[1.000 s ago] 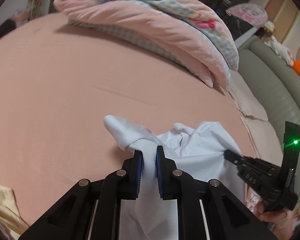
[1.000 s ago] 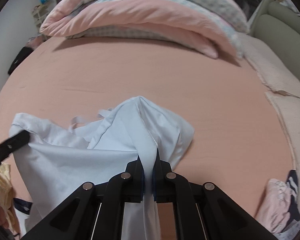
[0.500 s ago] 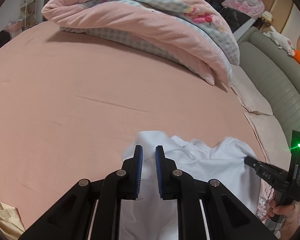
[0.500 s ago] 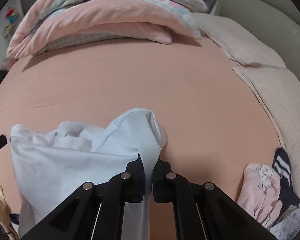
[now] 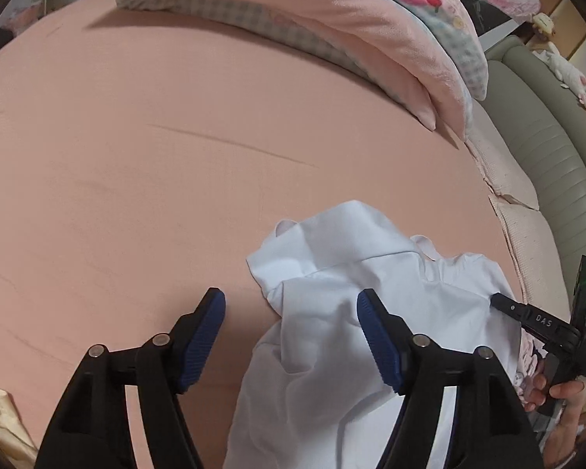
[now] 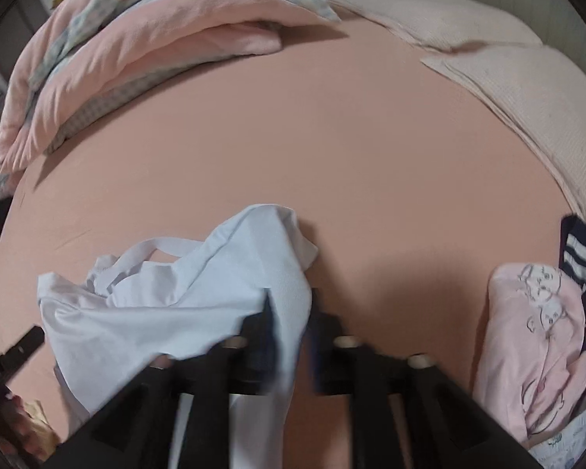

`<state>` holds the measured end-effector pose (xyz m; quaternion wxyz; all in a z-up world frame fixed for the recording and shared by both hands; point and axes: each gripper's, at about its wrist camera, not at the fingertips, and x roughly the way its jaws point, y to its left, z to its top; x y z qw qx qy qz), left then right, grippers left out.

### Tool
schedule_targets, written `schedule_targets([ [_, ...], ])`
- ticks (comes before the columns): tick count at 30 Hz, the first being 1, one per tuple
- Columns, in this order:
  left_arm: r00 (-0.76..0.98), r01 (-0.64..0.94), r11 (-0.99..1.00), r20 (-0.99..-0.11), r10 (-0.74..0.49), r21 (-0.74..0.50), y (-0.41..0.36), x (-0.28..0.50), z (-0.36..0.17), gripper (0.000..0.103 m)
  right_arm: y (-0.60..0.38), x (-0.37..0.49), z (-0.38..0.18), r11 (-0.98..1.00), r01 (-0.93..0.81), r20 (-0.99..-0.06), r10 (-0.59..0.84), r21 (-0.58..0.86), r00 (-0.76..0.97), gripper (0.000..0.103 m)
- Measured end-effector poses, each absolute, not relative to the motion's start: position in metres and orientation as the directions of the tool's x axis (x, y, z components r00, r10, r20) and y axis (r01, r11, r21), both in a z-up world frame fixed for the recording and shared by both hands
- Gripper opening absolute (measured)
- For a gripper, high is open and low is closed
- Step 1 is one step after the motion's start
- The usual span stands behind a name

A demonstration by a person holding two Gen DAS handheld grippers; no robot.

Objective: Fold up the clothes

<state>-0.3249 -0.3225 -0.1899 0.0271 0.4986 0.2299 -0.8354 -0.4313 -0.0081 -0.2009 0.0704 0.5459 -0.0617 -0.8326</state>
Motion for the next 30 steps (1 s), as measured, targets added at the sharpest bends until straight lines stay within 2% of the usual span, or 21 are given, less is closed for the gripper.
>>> schedule_targets([
  [1, -0.496, 0.278, -0.890, -0.848, 0.189, -0.361, -0.323, -0.326, -0.193, 0.069, -0.005, -0.432, -0.200, -0.979, 0.047, -0.897, -0.200, 0.197, -0.394, 0.059],
  [2, -0.490, 0.281, -0.887, -0.850, 0.195, -0.365, -0.323, -0.327, -0.195, 0.069, -0.003, -0.432, -0.199, -0.976, 0.045, -0.894, -0.214, 0.215, -0.394, 0.062],
  [8, -0.452, 0.299, -0.866, -0.859, 0.241, -0.400, -0.321, -0.334, -0.215, 0.069, 0.012, -0.437, -0.200, -0.944, -0.005, -0.874, -0.302, 0.329, -0.381, 0.063],
  [14, -0.444, 0.291, -0.862, -0.857, 0.262, -0.415, -0.315, -0.340, -0.224, 0.069, 0.018, -0.452, -0.222, -0.949, -0.038, -0.897, -0.283, 0.314, -0.340, 0.063],
  [21, -0.475, 0.311, -0.831, -0.832, 0.285, -0.462, -0.321, -0.347, -0.229, 0.068, 0.015, -0.458, -0.242, -0.933, -0.050, -0.898, -0.327, 0.356, -0.295, 0.063],
  [23, -0.473, 0.300, -0.830, -0.828, 0.300, -0.471, -0.319, -0.349, -0.230, 0.057, 0.008, -0.461, -0.241, -0.935, -0.019, -0.895, -0.332, 0.354, -0.298, 0.063],
  [24, -0.469, 0.294, -0.830, -0.828, 0.307, -0.475, -0.318, -0.350, -0.230, 0.047, 0.004, -0.463, -0.241, -0.936, -0.002, -0.894, -0.337, 0.353, -0.297, 0.063],
  [26, -0.459, 0.290, -0.849, -0.842, 0.283, -0.443, -0.313, -0.353, -0.231, 0.041, -0.005, -0.465, -0.242, -0.938, 0.034, -0.896, -0.340, 0.345, -0.286, 0.063],
  [30, -0.460, 0.285, -0.871, -0.854, 0.242, -0.400, -0.306, -0.357, -0.231, 0.019, -0.024, -0.470, -0.244, -0.942, 0.112, -0.904, -0.335, 0.316, -0.265, 0.063],
])
